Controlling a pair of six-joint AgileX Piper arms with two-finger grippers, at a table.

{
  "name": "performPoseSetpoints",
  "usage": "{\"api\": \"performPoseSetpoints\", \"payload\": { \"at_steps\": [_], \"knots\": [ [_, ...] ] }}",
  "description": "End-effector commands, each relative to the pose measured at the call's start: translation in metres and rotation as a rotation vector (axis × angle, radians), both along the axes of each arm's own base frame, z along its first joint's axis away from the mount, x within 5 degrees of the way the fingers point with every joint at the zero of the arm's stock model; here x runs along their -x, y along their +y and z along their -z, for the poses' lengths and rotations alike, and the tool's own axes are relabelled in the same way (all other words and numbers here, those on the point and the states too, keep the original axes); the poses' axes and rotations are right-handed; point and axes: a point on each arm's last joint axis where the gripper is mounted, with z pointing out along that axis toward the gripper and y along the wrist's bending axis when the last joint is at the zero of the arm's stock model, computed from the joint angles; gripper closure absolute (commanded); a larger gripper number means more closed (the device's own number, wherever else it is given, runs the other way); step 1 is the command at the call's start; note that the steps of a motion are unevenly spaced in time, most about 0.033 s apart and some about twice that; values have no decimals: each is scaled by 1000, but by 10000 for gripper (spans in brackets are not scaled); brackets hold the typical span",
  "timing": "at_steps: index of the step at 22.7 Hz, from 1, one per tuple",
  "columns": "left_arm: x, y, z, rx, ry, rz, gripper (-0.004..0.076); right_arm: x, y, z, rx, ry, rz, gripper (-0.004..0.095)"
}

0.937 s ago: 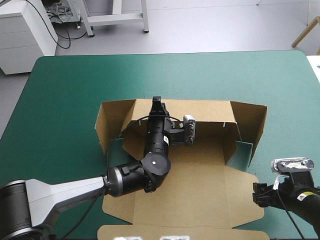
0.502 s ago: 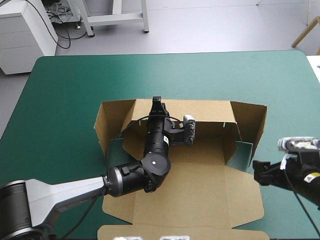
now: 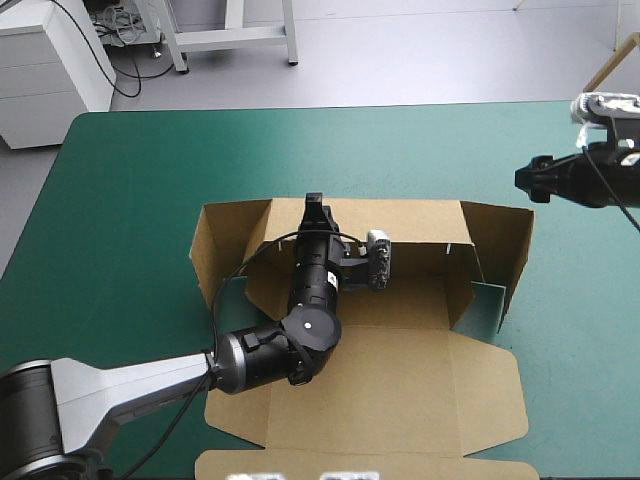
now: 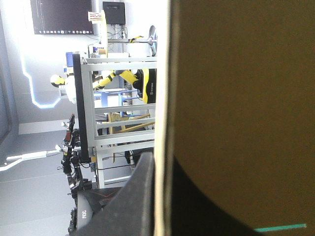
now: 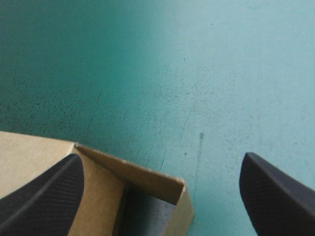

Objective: Fold the box

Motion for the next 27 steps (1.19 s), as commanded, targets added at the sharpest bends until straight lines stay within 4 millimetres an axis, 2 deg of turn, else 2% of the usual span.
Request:
{"api": "performPoseSetpoints", "payload": {
  "at_steps": [1, 2, 4, 6, 10, 13, 17, 20, 27],
  "knots": [
    [4, 3, -28, 56, -72, 28, 734, -33, 0, -2, -49, -12, -49, 130],
    [4, 3, -28, 56, -72, 28, 734, -52, -1, 9, -87, 32, -75, 139],
    [4, 3, -28, 56, -72, 28, 734, -71, -4, 25, -101, 92, -93, 164],
    [4, 3, -28, 56, -72, 28, 734, -77, -6, 38, -96, 148, -99, 191],
    [4, 4, -27, 62, -68, 23, 734, -79, -5, 44, -104, 193, -114, 211],
    [4, 5, -28, 61, -74, 5, 734, -77, -7, 49, -86, 220, -114, 217],
    [3, 8, -29, 55, -85, -23, 734, -70, -5, 77, -116, 316, -109, 221],
    [3, 8, -29, 57, -85, -23, 734, -58, -2, 87, -120, 348, -128, 221],
    [3, 7, -28, 61, -81, -14, 734, -22, 8, 88, -122, 341, -173, 221]
  ]
}}
